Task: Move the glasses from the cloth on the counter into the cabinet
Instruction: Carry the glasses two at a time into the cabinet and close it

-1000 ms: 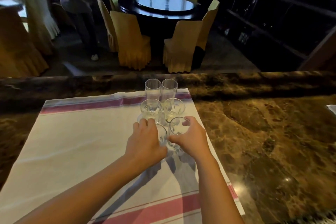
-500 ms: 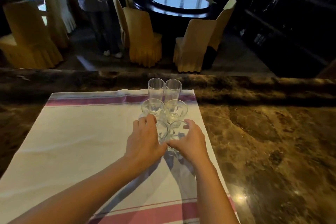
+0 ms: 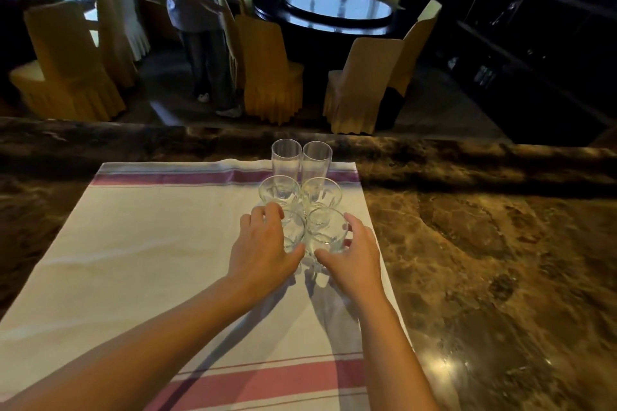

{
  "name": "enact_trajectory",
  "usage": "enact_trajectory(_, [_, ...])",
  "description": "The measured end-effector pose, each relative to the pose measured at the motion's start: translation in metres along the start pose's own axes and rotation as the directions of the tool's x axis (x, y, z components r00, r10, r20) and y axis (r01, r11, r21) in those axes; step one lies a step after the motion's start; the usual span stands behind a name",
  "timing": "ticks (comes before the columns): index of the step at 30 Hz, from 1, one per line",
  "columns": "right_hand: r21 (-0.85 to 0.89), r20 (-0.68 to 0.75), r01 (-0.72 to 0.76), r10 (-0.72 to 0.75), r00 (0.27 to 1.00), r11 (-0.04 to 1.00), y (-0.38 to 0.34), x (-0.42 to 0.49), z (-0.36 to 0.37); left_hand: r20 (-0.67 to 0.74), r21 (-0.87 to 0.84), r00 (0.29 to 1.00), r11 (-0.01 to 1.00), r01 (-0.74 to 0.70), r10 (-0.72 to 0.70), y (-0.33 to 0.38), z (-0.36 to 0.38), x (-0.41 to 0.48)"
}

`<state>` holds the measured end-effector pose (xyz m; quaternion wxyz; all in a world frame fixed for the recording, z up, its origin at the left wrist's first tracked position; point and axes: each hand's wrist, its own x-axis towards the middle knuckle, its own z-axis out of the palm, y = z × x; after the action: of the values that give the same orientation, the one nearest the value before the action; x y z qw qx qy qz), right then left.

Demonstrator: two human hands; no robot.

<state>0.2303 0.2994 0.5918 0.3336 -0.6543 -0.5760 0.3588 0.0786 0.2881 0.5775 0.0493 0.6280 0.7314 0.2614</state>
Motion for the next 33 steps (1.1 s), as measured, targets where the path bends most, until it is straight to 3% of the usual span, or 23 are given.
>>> enact_trajectory(4, [-0.012,0.009,0.027,-0.027,1.000,1.000,-0.005,-0.005,-0.003,0.026,-0.011,1.000,1.000,0.014,-0.014,0.004,-0.007,-0.001])
enact_trajectory(8, [-0.022,0.016,0.053,-0.053,0.998,0.998,-0.010,-0.017,-0.010,0.102,-0.128,0.995,0.992,0.019,-0.006,0.001,-0.025,-0.007])
enact_trajectory(12, [-0.060,-0.068,0.025,-0.029,0.997,0.998,-0.016,-0.045,-0.016,0.153,-0.195,0.988,0.981,0.005,0.026,-0.014,-0.052,-0.019])
enact_trajectory(15, [-0.066,-0.106,0.087,-0.094,0.990,0.994,-0.024,-0.079,-0.010,0.193,-0.172,0.975,0.982,-0.076,0.109,-0.028,-0.072,-0.038])
enact_trajectory(18, [-0.212,-0.005,0.186,-0.191,0.982,0.959,-0.036,-0.122,0.001,0.252,-0.130,0.954,0.983,-0.131,0.160,-0.046,-0.097,-0.068])
enact_trajectory(22, [-0.350,0.163,0.241,-0.194,0.967,0.905,-0.046,-0.190,0.023,0.339,-0.025,0.912,0.971,-0.237,0.231,-0.081,-0.130,-0.116])
enact_trajectory(33, [-0.508,0.254,0.198,-0.074,0.964,0.839,0.003,-0.333,0.083,0.544,0.023,0.775,0.918,-0.395,0.320,-0.157,-0.150,-0.253])
